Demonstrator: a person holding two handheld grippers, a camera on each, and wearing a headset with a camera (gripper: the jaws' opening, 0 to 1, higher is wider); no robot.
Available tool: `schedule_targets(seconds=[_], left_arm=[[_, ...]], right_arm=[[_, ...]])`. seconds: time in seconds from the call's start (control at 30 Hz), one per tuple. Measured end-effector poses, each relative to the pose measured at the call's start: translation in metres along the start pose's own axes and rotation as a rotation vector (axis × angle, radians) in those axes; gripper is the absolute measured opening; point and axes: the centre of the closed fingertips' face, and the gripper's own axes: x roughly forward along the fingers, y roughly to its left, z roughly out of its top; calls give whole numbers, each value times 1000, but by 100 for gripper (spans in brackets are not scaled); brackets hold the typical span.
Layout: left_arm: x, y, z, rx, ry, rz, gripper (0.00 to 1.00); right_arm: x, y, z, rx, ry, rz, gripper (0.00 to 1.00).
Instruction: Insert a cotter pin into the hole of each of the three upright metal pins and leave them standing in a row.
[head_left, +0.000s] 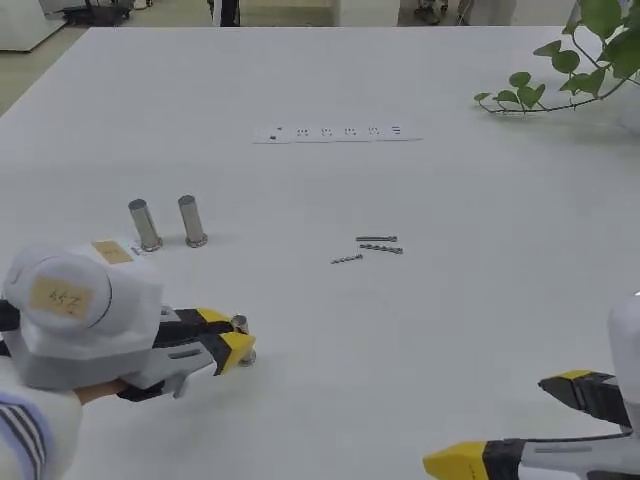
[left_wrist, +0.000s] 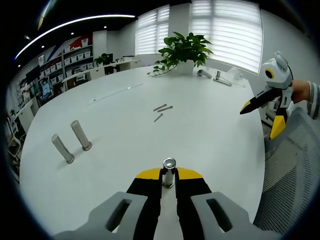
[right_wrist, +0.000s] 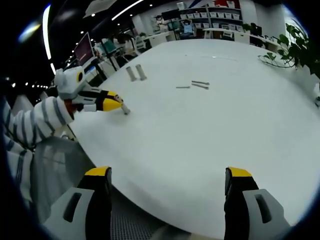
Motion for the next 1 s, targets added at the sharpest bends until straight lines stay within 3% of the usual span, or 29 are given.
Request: schedule_targets(seconds=[0.2,0.5,0.67,0.8,0.9,1.0], left_arm=[[-1,-2,0,35,-6,6,19],[-12,1,0,-18,-12,4,42],[-20,-2,-6,-39,13,-7,59],[-28,-7,-11,-72,28,-15,64],[-34,-9,-9,-72,0,-15,66],[-39,-11,-8,-71,-7,-18,75]], right_arm=[[1,2,-1,-6,10,7,95],[1,2,0,-5,10,8,95],[2,2,-1,-6,13,7,95],[2,2,-1,-5,14,8,95],[2,3,-2,-5,17,8,95],[2,3,-1,-6,18,9,95]])
